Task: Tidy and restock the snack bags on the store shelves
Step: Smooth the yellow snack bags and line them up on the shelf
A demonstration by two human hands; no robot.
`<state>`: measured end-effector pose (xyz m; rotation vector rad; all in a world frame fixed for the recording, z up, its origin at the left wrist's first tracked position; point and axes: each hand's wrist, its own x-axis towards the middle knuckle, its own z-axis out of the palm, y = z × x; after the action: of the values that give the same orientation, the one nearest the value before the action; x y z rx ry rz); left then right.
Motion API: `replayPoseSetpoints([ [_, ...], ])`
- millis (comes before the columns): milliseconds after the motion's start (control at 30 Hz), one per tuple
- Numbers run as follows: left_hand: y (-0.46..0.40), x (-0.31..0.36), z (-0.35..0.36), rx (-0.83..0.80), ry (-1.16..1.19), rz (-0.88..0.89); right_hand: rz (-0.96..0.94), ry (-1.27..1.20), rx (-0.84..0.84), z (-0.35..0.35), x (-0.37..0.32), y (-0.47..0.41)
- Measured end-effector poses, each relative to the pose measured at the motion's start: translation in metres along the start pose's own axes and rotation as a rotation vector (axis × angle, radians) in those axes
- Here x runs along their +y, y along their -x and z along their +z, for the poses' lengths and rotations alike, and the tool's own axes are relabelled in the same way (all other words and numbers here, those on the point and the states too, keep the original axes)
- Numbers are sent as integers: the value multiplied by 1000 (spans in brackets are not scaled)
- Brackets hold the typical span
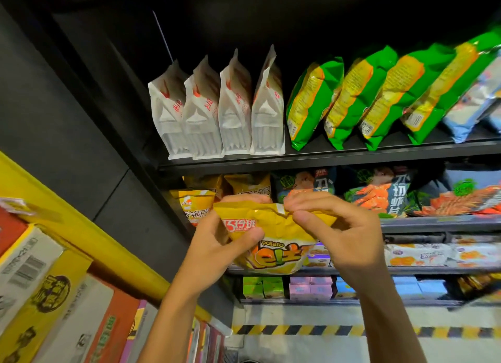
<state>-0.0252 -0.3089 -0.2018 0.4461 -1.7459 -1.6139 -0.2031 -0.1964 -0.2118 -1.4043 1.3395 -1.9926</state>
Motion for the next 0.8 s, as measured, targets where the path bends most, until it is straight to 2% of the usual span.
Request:
replayPoseSetpoints([
  [67,-1,-2,2,-24,31,-12,42,-29,6,0,2,0],
  [400,-7,-5,1,-44,7,200,94,-134,2,-4,5,-1],
  [533,-6,-3,1,-37,-11,227,164,-263,-9,-8,3,-1],
  [667,-4,-3,3,-25,83,204,44,-313,-80,-14,5,1],
  [800,-3,-2,5,-52,137,171,-42,-266,-79,-18,4,1],
])
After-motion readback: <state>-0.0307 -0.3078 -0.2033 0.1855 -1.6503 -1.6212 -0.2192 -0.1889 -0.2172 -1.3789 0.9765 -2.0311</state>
